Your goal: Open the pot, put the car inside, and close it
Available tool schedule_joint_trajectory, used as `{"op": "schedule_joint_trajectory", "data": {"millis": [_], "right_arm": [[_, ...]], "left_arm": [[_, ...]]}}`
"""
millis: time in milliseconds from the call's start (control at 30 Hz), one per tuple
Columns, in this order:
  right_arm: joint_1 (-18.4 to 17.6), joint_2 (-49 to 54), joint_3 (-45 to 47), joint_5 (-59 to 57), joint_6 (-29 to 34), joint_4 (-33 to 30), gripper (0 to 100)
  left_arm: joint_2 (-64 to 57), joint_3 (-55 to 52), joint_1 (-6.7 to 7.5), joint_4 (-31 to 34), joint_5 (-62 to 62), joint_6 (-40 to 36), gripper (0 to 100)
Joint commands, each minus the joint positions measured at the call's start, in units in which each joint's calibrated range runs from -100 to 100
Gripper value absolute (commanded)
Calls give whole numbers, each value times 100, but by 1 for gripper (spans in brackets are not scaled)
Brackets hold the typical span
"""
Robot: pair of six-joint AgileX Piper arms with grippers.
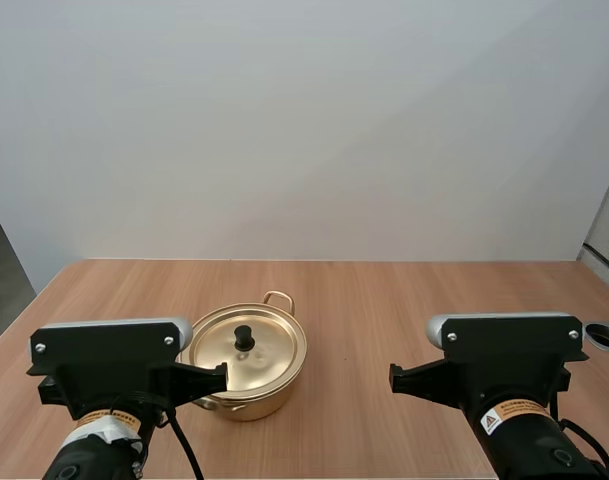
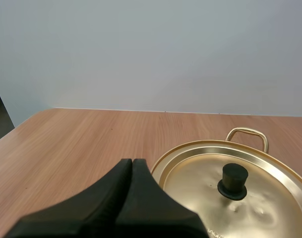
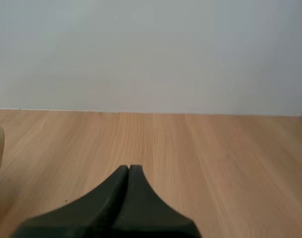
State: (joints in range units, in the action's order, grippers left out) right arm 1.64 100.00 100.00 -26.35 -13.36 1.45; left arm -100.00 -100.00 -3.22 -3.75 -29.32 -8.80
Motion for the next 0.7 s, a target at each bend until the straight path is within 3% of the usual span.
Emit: {"op": "schedule_joint_trajectory", "data": {"millis": [0, 133, 200, 367, 433, 533, 667], "right_arm": [[0, 0, 0, -482, 311, 1, 0], [0, 0, 0, -482, 311, 1, 0], [0, 0, 0, -480, 301, 1, 0], [0, 0, 0, -480, 301, 1, 0], [0, 0, 0, -480, 301, 1, 0], [0, 0, 0, -480, 301, 1, 0], [0, 0, 0, -480, 301, 1, 0]], "left_arm": [[0, 0, 14, -7, 4, -1, 1], [0, 0, 37, -7, 4, -1, 1], [0, 0, 127, -7, 4, -1, 1], [0, 0, 646, -7, 4, -1, 1], [0, 0, 773, -7, 4, -1, 1], [0, 0, 796, -7, 4, -1, 1], [0, 0, 725, -7, 4, -1, 1]]}}
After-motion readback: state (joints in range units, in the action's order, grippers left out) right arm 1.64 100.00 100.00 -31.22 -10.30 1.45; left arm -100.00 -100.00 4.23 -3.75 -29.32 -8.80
